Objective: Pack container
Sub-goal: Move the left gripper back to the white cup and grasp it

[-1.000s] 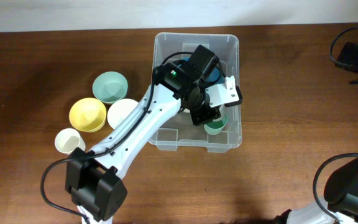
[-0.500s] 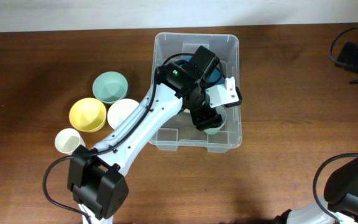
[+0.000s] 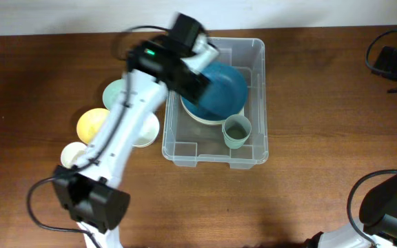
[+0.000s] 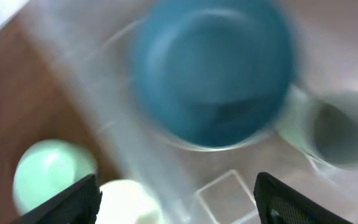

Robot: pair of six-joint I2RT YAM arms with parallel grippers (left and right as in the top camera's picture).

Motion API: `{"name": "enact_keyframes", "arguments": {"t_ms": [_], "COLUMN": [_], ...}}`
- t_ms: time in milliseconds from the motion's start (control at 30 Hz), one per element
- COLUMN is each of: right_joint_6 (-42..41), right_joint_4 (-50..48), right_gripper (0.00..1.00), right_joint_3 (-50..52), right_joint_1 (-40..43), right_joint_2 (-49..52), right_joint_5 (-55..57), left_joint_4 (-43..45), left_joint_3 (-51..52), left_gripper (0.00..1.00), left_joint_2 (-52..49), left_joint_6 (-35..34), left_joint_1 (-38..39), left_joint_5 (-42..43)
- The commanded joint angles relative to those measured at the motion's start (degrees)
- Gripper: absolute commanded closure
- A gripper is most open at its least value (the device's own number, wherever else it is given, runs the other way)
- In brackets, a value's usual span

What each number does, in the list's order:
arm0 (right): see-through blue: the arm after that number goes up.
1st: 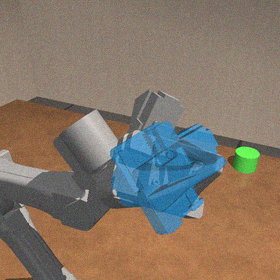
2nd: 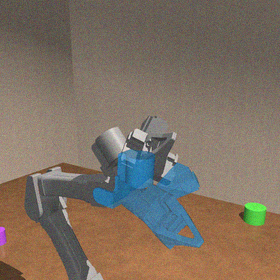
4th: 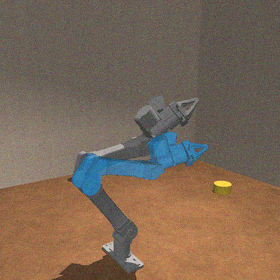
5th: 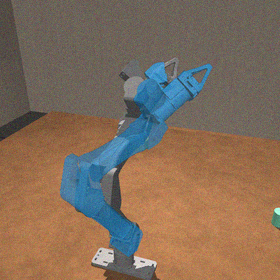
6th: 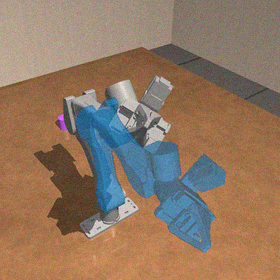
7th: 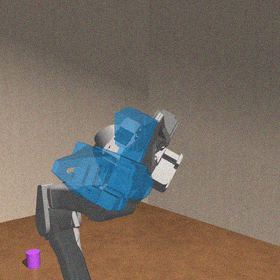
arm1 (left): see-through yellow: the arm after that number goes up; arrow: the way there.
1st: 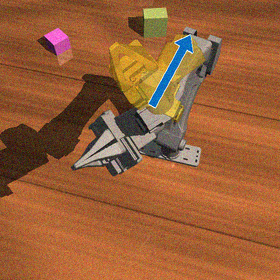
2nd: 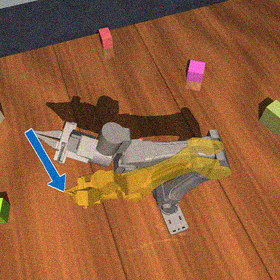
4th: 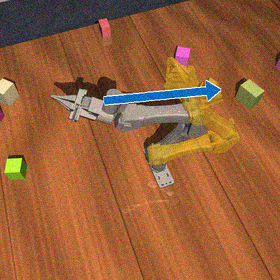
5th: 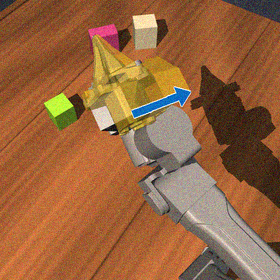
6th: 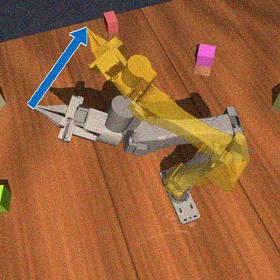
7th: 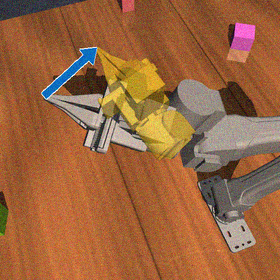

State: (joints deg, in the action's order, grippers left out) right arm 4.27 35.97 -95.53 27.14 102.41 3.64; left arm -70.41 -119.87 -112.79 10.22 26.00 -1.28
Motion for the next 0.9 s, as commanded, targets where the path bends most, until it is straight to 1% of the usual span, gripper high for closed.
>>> {"name": "enact_keyframes", "arguments": {"t_ms": [0,100,133,167,367,400,433,500,600,733,833,867], "right_joint_6": [-0.66,-0.66,-0.66,-0.66,-0.66,-0.66,-0.66,-0.66,-0.66,-0.66,-0.66,-0.66], "right_joint_4": [-0.11,-0.11,-0.11,-0.13,-0.11,-0.11,-0.11,-0.11,-0.11,-0.11,-0.11,-0.11], "right_gripper": [0.01,0.01,0.01,0.01,0.01,0.01,0.01,0.01,0.01,0.01,0.01,0.01], "right_joint_3": [-0.28,-0.28,-0.28,-0.28,-0.28,-0.28,-0.28,-0.28,-0.28,-0.28,-0.28,-0.28], "right_joint_1": [0.26,0.26,0.26,0.26,0.26,0.26,0.26,0.26,0.26,0.26,0.26,0.26], "right_joint_2": [0.20,0.20,0.20,0.20,0.20,0.20,0.20,0.20,0.20,0.20,0.20,0.20], "right_joint_5": [0.72,0.72,0.72,0.72,0.72,0.72,0.72,0.72,0.72,0.72,0.72,0.72], "left_joint_4": [-1.92,-3.69,-5.31,-6.54,-16.15,-18.25,-22.34,-26.03,-26.29,-26.29,-26.29,-26.25], "left_joint_3": [-1.64,-1.64,-1.64,-1.62,-1.62,-1.62,-1.46,-0.90,1.60,6.40,11.15,11.89], "left_gripper": [0.17,0.14,0.14,0.14,0.15,0.15,0.15,0.15,0.15,0.15,0.15,0.14], "left_joint_2": [0.52,0.55,0.52,0.52,0.52,0.52,0.52,0.52,0.52,0.52,0.52,0.50], "left_joint_6": [-19.80,-29.51,-36.46,-41.05,-64.35,-68.08,-75.58,-82.99,-85.79,-93.09,-100.67,-101.24], "left_joint_1": [-7.85,-14.23,-17.75,-19.80,-28.57,-29.62,-31.10,-31.85,-32.06,-32.02,-32.02,-32.02], "left_joint_5": [-5.64,-5.64,-5.64,-5.64,-5.97,-6.91,-10.45,-13.66,-14.56,-15.10,-17.94,-18.23]}}
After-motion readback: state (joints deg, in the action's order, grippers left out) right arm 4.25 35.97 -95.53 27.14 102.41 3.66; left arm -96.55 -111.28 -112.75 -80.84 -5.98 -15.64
